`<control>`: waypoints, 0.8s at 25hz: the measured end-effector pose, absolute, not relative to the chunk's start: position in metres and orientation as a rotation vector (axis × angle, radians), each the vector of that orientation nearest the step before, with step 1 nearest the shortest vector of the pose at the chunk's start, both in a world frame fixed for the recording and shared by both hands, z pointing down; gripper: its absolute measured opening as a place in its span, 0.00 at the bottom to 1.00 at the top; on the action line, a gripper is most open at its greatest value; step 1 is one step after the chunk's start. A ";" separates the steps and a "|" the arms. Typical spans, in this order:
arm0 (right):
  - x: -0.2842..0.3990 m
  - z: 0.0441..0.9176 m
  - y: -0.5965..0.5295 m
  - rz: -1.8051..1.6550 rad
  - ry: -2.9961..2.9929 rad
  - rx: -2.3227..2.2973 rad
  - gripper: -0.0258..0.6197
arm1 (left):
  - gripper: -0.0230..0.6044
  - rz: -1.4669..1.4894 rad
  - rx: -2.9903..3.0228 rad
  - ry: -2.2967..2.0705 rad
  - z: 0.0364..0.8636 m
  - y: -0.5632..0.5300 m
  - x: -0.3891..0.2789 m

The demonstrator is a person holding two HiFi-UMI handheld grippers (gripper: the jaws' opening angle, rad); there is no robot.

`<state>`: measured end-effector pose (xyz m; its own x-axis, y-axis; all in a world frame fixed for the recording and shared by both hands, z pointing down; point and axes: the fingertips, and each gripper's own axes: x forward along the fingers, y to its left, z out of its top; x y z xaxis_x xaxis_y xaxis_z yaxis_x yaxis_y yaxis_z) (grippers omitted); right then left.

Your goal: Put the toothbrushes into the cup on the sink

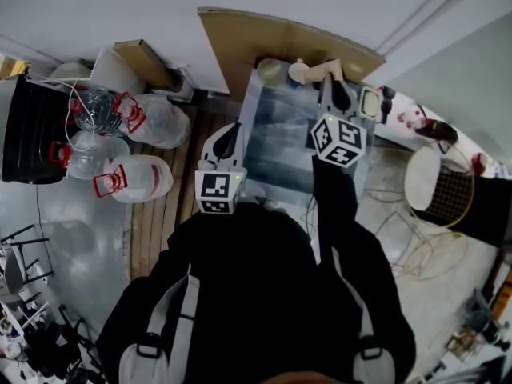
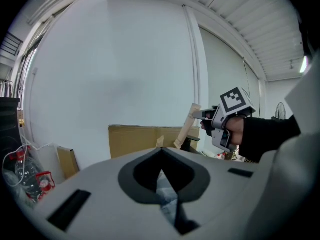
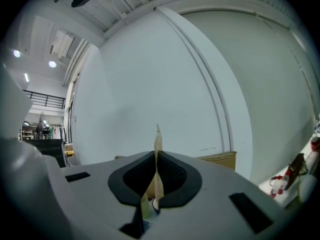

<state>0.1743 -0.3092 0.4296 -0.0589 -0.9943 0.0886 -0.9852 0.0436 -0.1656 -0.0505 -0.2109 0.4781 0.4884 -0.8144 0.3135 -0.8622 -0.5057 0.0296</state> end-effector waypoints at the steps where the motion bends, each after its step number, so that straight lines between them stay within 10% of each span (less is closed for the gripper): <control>1: 0.175 0.432 -0.313 -0.285 2.230 -2.121 0.06 | 0.04 0.387 2.546 -1.452 0.478 -0.210 -0.051; 20: 0.179 0.496 -0.351 -0.443 2.211 -2.199 0.06 | 0.04 0.406 2.516 -1.477 0.483 -0.197 -0.060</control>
